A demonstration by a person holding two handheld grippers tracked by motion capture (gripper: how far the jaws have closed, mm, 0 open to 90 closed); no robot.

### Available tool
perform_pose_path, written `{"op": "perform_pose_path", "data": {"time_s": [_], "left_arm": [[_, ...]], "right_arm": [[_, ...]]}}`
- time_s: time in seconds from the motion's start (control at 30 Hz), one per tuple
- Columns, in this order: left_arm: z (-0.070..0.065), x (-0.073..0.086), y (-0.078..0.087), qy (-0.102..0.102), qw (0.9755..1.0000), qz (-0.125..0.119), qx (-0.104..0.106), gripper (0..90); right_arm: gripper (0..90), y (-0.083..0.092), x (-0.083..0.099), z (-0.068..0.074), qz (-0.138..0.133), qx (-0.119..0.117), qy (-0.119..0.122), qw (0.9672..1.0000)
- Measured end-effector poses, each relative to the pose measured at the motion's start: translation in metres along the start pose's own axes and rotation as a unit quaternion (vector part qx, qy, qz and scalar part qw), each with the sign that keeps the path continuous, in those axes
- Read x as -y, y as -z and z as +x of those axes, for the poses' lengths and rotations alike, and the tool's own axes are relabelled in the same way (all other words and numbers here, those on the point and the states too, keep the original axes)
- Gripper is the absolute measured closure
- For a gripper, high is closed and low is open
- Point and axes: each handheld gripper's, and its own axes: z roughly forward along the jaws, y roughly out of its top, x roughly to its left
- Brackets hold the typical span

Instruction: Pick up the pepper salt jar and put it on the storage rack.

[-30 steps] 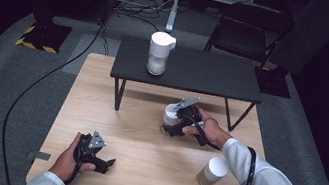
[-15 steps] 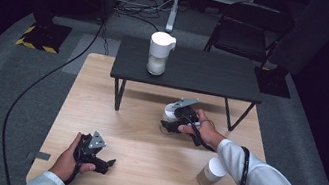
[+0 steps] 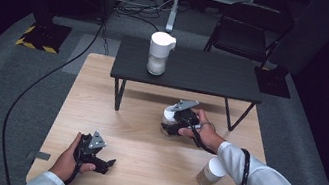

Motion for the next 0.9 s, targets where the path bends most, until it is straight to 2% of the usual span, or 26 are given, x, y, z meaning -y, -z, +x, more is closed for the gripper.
{"op": "perform_pose_path", "data": {"time_s": [0.2,0.4,0.9], "left_arm": [[0.000,0.000,0.000,0.000,1.0000,0.000,0.000,0.0],[0.000,0.000,0.000,0.000,1.0000,0.000,0.000,0.0],[0.000,0.000,0.000,-0.001,1.0000,0.001,0.000,0.0]], "right_arm": [[29.8,0.014,-0.003,-0.001,-0.018,0.001,0.003,0.9998],[29.8,0.030,-0.008,0.003,-0.023,0.006,0.016,0.9996],[29.8,0.065,-0.004,0.008,-0.038,0.015,0.008,0.9991]]}}
